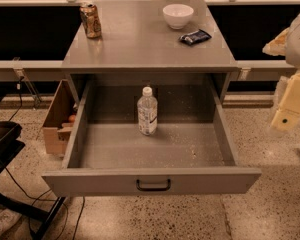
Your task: Pick blue plastic bottle from top drawer and place on counter
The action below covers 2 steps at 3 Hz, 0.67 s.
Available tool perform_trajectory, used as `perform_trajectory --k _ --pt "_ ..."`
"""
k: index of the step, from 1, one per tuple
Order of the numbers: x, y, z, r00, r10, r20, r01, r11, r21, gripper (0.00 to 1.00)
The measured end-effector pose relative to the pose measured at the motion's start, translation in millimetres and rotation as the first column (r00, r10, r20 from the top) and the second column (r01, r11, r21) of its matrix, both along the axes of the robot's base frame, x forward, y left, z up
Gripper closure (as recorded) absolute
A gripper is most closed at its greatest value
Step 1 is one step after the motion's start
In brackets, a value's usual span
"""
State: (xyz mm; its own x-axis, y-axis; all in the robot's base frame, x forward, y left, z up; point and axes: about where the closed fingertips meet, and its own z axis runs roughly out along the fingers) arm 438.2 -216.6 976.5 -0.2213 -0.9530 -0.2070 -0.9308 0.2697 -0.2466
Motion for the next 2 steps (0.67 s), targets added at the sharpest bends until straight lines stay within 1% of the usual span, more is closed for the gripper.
perform_trajectory --k 1,2 --pt "0.0 0.0 0.0 1.0000 0.000 0.000 0.000 1.000 0.000 0.00" --pt "2.0 -2.7 -4.6 0.9994 -0.025 0.022 0.023 0.998 0.064 0.00"
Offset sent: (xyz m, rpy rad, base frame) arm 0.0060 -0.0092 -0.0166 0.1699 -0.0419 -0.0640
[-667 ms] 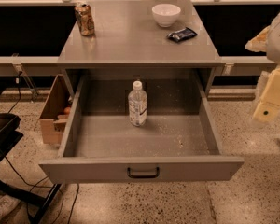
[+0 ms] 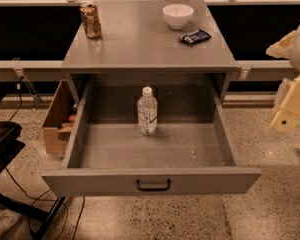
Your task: Pick blue plastic bottle from top drawer and place on counter
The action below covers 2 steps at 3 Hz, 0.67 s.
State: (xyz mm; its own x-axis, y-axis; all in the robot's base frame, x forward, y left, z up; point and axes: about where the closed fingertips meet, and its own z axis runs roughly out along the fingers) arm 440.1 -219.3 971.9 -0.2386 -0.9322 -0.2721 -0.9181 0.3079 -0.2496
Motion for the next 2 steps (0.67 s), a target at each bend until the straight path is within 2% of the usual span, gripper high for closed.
perform_trajectory --k 1,2 --pt "14 5 -40 0.9974 -0.065 -0.030 0.069 0.984 0.163 0.00" --pt "52 27 -89 0.9878 -0.136 -0.077 0.156 0.891 0.427 0.00"
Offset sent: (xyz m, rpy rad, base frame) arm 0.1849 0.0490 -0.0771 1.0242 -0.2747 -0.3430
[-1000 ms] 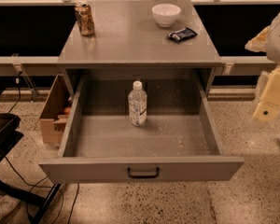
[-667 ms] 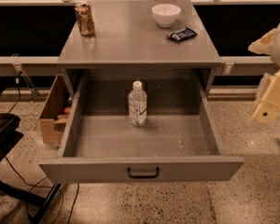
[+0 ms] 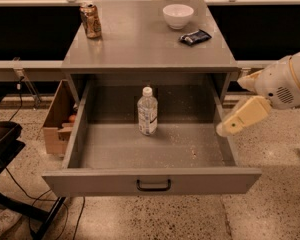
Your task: Pick blue plastic bottle from top drawer and place on counter
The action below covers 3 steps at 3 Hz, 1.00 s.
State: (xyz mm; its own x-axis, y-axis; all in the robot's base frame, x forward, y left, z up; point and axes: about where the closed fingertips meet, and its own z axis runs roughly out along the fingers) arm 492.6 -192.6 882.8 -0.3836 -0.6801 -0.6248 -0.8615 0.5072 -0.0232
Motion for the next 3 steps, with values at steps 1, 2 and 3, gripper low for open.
perform_trajectory --k 1,2,3 --pt "67 56 -14 0.9953 -0.048 0.085 0.015 0.937 0.348 0.00" --pt "130 80 -4 0.9638 -0.176 0.200 0.052 0.860 0.508 0.00" --pt "128 84 -7 0.9671 -0.165 0.194 0.045 0.860 0.509 0.00"
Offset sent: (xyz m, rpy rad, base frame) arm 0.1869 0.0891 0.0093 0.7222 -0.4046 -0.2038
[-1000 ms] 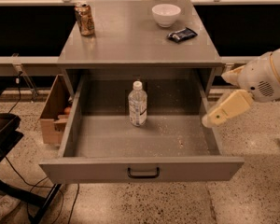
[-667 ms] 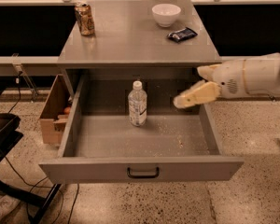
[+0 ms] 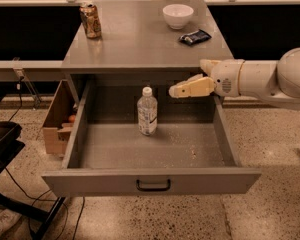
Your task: Pick blue plastic bottle from top drawer and place on counter
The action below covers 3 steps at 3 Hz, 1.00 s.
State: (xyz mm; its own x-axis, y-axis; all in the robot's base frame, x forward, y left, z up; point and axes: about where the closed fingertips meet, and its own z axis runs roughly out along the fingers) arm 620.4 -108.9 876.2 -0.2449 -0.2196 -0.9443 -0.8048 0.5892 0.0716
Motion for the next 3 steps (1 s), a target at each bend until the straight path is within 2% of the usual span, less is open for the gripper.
perform_trajectory --k 2,3 --pt "31 51 -87 0.9976 0.060 -0.037 -0.056 0.994 0.095 0.00" --pt "57 68 -138 0.9952 0.096 -0.018 -0.093 0.987 0.129 0.00"
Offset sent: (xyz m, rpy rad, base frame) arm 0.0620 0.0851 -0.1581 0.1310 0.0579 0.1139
